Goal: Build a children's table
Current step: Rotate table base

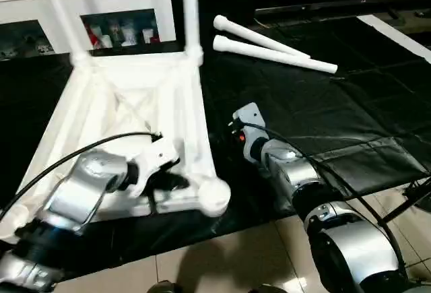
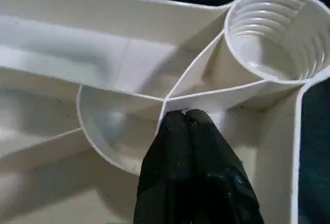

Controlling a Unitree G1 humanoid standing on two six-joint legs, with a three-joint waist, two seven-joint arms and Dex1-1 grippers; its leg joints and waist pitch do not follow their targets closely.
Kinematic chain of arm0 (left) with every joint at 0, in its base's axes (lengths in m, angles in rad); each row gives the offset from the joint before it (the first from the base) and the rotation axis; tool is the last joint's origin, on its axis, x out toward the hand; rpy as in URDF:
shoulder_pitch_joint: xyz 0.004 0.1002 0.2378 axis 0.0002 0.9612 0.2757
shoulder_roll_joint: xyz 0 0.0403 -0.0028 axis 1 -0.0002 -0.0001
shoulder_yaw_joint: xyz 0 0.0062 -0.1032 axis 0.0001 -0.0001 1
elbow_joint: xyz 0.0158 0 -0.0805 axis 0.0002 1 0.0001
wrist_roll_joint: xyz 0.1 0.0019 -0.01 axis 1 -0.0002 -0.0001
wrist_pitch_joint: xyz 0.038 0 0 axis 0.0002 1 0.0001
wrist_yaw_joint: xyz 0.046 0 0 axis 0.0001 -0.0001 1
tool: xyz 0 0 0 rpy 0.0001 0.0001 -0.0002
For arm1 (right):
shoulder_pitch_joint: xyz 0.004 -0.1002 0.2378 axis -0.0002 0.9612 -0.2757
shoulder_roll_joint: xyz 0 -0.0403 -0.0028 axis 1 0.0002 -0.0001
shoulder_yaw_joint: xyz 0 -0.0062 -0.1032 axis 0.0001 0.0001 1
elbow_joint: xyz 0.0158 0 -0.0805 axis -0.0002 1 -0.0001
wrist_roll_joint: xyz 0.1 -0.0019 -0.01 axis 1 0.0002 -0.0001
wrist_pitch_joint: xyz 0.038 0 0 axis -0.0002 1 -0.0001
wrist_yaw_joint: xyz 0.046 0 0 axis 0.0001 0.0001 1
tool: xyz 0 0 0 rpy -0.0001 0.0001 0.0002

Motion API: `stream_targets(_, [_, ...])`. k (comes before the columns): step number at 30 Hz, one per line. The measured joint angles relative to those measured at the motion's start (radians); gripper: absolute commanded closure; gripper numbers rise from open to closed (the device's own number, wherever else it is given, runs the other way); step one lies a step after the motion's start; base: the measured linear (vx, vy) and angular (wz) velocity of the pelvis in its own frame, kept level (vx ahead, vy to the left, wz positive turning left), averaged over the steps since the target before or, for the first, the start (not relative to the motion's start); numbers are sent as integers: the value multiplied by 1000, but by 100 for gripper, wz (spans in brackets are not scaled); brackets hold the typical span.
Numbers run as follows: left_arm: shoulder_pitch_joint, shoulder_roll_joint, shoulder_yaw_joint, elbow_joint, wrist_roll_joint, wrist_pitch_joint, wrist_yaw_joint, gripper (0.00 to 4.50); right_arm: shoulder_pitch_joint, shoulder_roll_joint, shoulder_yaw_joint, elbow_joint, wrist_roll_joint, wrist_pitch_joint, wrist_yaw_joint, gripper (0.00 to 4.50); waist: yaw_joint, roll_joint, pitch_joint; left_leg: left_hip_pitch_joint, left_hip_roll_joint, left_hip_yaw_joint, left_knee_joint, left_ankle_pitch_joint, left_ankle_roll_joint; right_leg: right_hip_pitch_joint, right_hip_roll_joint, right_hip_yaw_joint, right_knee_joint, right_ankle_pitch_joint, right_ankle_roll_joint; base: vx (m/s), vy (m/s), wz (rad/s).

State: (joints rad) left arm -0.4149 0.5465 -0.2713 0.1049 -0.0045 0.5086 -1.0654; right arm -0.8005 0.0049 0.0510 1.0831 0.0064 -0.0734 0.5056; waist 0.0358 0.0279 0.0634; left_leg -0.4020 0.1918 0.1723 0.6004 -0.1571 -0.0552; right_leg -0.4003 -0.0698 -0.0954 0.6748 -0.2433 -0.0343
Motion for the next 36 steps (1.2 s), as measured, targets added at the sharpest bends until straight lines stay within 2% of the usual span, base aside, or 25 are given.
stream_targets(6, [-54,-24,4,99,31,-53,92,447,0,12,-2,-2,-1,-17,36,0,5,0,0,0,0,0,1,0,0,0,0,0,0,1,0,0,0,0])
stream_targets(9, [-115,-42,53,93,16,-105,120,447,14,32,18,-23,1,-20,70,0,13,0,0,0,0,0,1,0,0,1,0,0,0,1,0,0,0,0])
stream_targets(13, [-128,-60,132,75,-35,-146,149,447,78,-9,-5,-140,32,-18,65,0,28,0,0,-1,0,0,1,-1,2,3,0,0,-5,3,1,0,0,0])
stream_targets(16, [-109,-71,182,72,-82,-122,163,429,142,-44,-46,-318,67,7,39,0,33,1,0,-1,0,1,1,-1,3,4,0,0,-10,7,3,0,0,0])
stream_targets(19, [-87,-84,231,46,-121,-101,191,415,219,-71,-83,-525,108,71,37,0,33,0,0,-1,0,1,1,-1,3,5,0,0,-12,9,5,0,0,0])
stream_targets(20, [-80,-85,245,34,-125,-100,203,394,235,-76,-92,-572,117,88,38,0,33,0,0,0,0,1,1,-1,3,5,0,0,-12,9,5,0,0,0])
stream_targets(22, [-67,-91,267,15,-136,-100,225,390,267,-78,-101,-645,124,121,34,0,32,1,0,0,0,1,1,-1,3,5,0,0,-12,10,5,0,0,0])
stream_targets(24, [-40,-111,307,-22,-155,-96,264,364,317,-78,-119,-740,152,174,9,0,31,0,0,1,0,1,1,-1,3,6,0,1,-12,10,5,0,0,0])
stream_targets(26, [0,-135,357,-67,-168,-89,317,364,368,-81,-147,-833,178,223,-27,0,31,0,0,1,0,1,1,-1,3,6,0,1,-13,10,5,0,0,0])
stream_targets(27, [9,-137,368,-70,-168,-83,332,344,374,-85,-157,-846,184,234,-36,0,30,0,0,1,0,1,1,-1,3,6,0,1,-13,10,6,0,0,0])
stream_targets(30, [77,-229,452,-178,-171,-12,482,333,464,-85,-178,-1024,187,312,-113,0,29,-1,-1,1,0,2,0,-1,4,8,0,2,-16,11,6,0,0,0])
stream_targets(32, [127,-275,474,-220,-171,26,560,315,515,-90,-177,-1089,161,321,-134,0,26,-2,-1,1,1,1,0,-2,4,9,3,2,-22,14,9,0,0,0])
stream_targets(33, [153,-292,477,-239,-167,33,587,295,537,-89,-177,-1110,153,314,-138,0,26,-3,-1,1,2,1,-1,-1,4,11,4,2,-26,16,10,0,0,0])
stream_targets(36, [228,-323,467,-272,-152,29,632,276,586,-84,-171,-1154,135,283,-149,0,23,-4,-1,1,2,1,-1,-2,4,12,5,3,-30,17,12,0,0,0])
